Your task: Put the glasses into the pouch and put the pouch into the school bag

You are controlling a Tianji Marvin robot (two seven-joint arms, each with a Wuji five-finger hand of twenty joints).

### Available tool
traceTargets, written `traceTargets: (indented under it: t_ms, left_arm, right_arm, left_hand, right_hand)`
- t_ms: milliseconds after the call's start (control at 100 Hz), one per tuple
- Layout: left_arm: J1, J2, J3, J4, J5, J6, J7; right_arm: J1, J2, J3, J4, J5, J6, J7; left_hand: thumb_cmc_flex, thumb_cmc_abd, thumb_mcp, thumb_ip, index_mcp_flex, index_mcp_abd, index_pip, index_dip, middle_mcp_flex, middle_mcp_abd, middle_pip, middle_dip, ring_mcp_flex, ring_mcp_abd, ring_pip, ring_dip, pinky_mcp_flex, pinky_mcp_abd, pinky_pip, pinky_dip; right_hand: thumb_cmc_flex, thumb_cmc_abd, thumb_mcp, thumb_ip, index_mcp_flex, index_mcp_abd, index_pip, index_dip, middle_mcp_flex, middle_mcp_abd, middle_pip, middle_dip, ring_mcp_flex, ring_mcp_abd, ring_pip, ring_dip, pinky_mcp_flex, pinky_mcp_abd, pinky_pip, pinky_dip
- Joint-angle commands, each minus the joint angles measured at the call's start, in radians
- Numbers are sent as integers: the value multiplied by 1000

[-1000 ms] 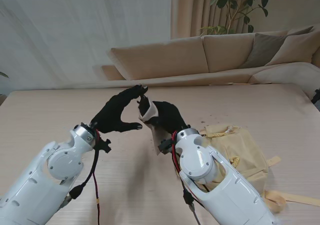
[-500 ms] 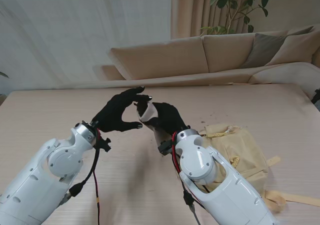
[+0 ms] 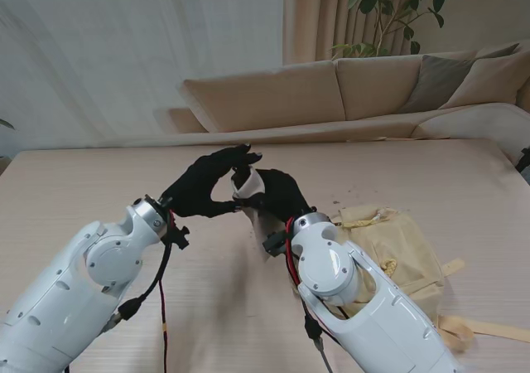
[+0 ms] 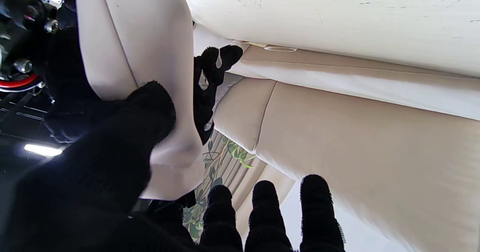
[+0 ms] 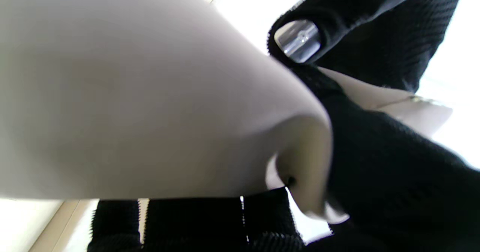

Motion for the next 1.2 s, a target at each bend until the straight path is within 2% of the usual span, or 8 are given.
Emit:
traceTargets:
  t_ms: [0, 300, 430, 570, 710, 830, 970, 1190]
  left_arm:
    - [14, -1, 15, 6, 11, -13, -38]
    - [-2, 2, 39, 31, -3, -34, -56]
    - [-7, 1, 48, 35, -2, -43, -53]
    - [-8, 1, 56, 38, -17, -43, -60]
    - [-7, 3, 60, 42, -19, -45, -68]
    - [0, 1, 53, 36, -17, -37, -59]
    - [16, -1, 32, 9, -68, 0, -75]
    - [90, -22, -18, -59, -229, 154, -70]
  right_arm:
    - [17, -13, -3, -35, 1, -7, 16]
    - [28, -4, 2, -50, 4, 8, 52]
    - [28, -2, 4, -57, 8, 19, 60]
    - [25, -7, 1, -61, 9, 26, 46]
    - [25, -12, -3, -57, 4, 24, 27]
    - [25, -21, -9, -49, -16, 25, -7]
    - [25, -25, -15, -37, -42, 25, -29]
    - [32, -47, -28, 16, -102, -19, -130]
  left_hand:
    - [9, 17, 36, 38, 55, -34, 87, 18, -19, 9, -4, 17, -17, 2, -3, -2, -12, 10, -10, -10]
    - [24, 24, 42, 36, 51, -108, 224, 84, -7, -8, 13, 2, -14, -9, 8, 2, -9, 2, 1, -4]
    - [20, 28, 41, 35, 49, -115, 237, 90, -3, -12, 20, 1, -11, -12, 13, 3, -7, 2, 4, -3]
    - [22, 31, 41, 35, 51, -115, 286, 111, 4, -14, 36, -3, -8, -10, 18, 3, -6, 4, 6, -2]
    - [18, 39, 40, 34, 175, -116, 344, 134, 19, -26, 58, -3, -3, -11, 20, 2, -7, 5, 6, -2]
    - [5, 34, 36, 32, 277, -125, 373, 151, 29, -19, 94, -3, 2, -8, 22, 1, -8, 11, 4, -2]
    - [-84, 19, -71, 33, 54, -21, 208, 89, 7, 9, 62, -31, -17, 14, 11, 2, -15, 22, -9, -9]
    - [-149, 24, -387, 20, 49, 161, -93, -72, -36, 80, -18, 31, -37, 82, -36, 8, -11, 68, -35, -22]
  right_hand:
    - [-54, 34, -72, -56, -14, -124, 2, -16, -33, 1, -11, -7, -23, -14, -6, -8, -18, 4, 11, -2]
    - [-124, 8, -55, -70, 8, -111, -76, 35, -51, -2, -13, -18, -37, -15, -12, -8, -23, 2, 4, 3]
    - [-181, -1, -24, -28, 20, -84, -162, 92, -81, 0, -11, -16, -62, -15, -13, -5, -32, -2, -6, 7]
    - [-154, 12, -40, -46, 15, -88, -159, 110, -84, 1, -6, -17, -59, -15, -8, -4, -30, -4, -5, 11]
    - [-132, 20, -53, -57, 11, -94, -127, 94, -79, 2, 2, -16, -57, -13, -2, -3, -30, -4, -4, 17]
    - [-48, 48, -70, -51, 46, -142, 64, 65, -25, 8, 51, 7, -12, -10, 29, 3, -6, 4, 14, 27]
    - [-9, 57, -44, -33, 117, -168, 78, 55, -7, 5, 51, 17, -16, -13, 25, -2, -14, 2, 19, 21]
    - [-9, -31, 2, -59, 178, -184, 95, -83, -47, -28, 38, 1, -113, -50, 9, 3, -58, -39, 38, 1]
